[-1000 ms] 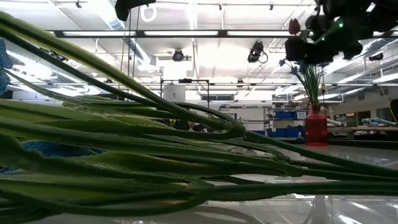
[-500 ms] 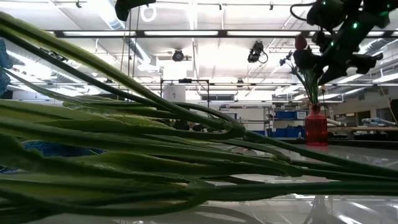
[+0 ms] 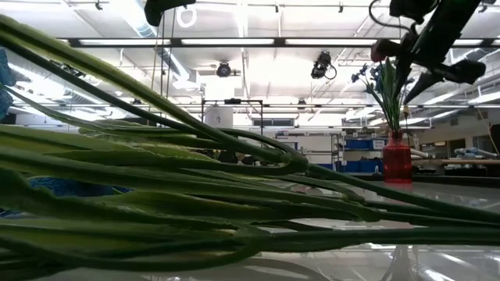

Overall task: Sort flowers into vase by color
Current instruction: Put the pink flower into the red vase

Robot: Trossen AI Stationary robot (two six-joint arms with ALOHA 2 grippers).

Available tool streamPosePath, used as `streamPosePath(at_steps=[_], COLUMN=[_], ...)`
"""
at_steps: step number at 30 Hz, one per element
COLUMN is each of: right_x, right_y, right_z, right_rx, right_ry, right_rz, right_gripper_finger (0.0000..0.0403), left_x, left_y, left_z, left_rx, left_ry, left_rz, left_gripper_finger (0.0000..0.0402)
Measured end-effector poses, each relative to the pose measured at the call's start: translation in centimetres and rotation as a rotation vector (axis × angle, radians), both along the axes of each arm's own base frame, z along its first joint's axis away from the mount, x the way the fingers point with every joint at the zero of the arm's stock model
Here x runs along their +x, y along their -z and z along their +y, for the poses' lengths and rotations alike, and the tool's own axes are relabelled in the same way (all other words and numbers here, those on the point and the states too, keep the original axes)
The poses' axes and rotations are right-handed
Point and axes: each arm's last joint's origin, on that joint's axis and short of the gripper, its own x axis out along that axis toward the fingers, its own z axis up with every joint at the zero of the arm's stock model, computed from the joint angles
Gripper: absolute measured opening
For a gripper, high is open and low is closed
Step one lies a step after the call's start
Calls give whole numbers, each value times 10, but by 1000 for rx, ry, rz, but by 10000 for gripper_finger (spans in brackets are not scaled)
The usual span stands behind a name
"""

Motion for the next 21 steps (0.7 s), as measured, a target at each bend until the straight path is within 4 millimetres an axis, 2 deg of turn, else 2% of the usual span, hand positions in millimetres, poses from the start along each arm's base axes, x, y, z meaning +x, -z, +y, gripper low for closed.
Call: streamPosePath(at_steps=[8,16,21], right_x=[35,97,136], right_y=[27,62,83], right_z=[15,24,30], right_rx=[203,416,448], right_ry=[-54,-39,-106], right_rz=[16,-82,-186], right_gripper_finger=[119,119,119], left_x=[0,0,0], left_y=[0,0,0], left_z=[0,0,0], left_rx=[0,0,0], left_ry=[0,0,0], left_rz=[0,1,0], left_gripper_finger=[218,218,218])
